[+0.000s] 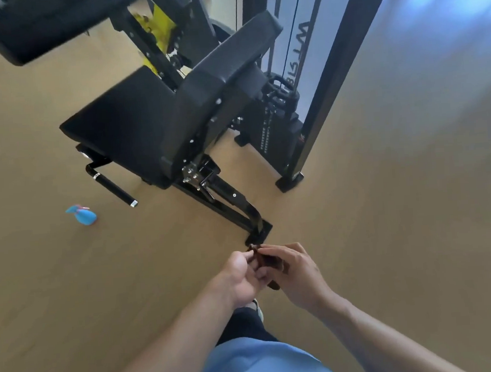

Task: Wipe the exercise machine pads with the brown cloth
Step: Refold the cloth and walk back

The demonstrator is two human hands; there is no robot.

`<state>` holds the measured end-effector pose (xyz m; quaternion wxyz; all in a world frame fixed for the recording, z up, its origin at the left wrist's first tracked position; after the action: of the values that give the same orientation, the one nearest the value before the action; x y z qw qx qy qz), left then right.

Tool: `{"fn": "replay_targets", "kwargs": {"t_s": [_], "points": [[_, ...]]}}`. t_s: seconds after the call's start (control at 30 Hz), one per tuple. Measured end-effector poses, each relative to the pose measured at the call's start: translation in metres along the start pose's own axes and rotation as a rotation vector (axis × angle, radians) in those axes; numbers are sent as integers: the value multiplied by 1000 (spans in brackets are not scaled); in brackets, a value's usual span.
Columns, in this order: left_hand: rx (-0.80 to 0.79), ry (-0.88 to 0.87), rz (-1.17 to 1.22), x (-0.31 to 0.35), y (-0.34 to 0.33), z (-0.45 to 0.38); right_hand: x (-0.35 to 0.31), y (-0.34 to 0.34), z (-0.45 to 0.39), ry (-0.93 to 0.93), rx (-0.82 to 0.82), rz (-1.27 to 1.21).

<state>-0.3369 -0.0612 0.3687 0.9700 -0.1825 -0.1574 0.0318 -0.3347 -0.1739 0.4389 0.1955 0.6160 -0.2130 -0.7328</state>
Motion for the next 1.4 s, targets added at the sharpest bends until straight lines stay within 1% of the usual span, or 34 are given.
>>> {"fn": "replay_targets", "kwargs": {"t_s": [0.13,0.23,0.33,0.4,0.43,0.47,0.5,0.53,0.57,0.6,0.63,0.67,0.7,0.77,0.83,0.93,1.03,1.13,1.2,1.23,1.3,1.33,1.4], "points": [[-94,-9,144,38,-33,-32,12,20,-53,26,-64,57],[-167,-24,269,72,-53,-48,15,35,-92,24,-108,53],[-262,-25,267,99,-69,-57,13,60,-127,16,7,-25],[-258,-51,234,114,-76,-63,13,74,-145,-36,73,-104],[-216,-66,188,120,-78,-66,14,80,-154,-68,90,-161],[-124,-83,96,123,-75,-69,12,86,-162,-82,92,-223],[17,-123,-43,130,-69,-70,9,92,-172,-77,75,-265],[192,-190,-199,143,-56,-70,4,97,-183,-63,33,-294],[361,-302,-347,161,-43,-64,0,101,-194,-54,-30,-304],[455,-449,-505,182,-40,-58,-3,103,-205,-50,-115,-306],[456,-568,-660,197,-44,-58,-5,104,-214,-47,-213,-309],[408,-633,-786,204,-52,-61,-9,105,-222,-44,-304,-335],[343,-651,-873,206,-60,-64,-14,109,-230,-36,-367,-365],[245,-595,-918,201,-76,-68,-26,124,-247,-32,-433,-445],[248,-574,-898,194,-85,-71,-34,146,-267,-26,-423,-512],[365,-578,-812,181,-87,-74,-29,176,-296,-57,-329,-560],[482,-515,-588,167,-82,-75,-6,199,-321,-95,-183,-422],[606,-458,-553,159,-87,-67,16,208,-335,-125,-115,-379],[627,-442,-496,156,-96,-62,26,209,-339,-142,-78,-373],[608,-447,-409,156,-103,-62,28,208,-338,-138,-61,-365],[535,-418,-139,154,-119,-67,29,198,-329,-108,-88,-361],[512,-385,0,154,-126,-69,28,188,-319,-92,-146,-366],[523,-366,185,159,-134,-70,22,165,-291,-31,-301,-356]]}}
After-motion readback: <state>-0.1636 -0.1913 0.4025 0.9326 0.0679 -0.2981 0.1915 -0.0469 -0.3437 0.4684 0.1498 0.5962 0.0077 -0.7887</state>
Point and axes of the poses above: each hand's wrist, its own z-axis away from the middle knuckle, its own y-axis out of the back of the hand, x = y × z, the point moved 10 cm from there along -z, towards the middle knuckle, and after that the axes turned 12 degrees about -z, right-handed, at the moved point
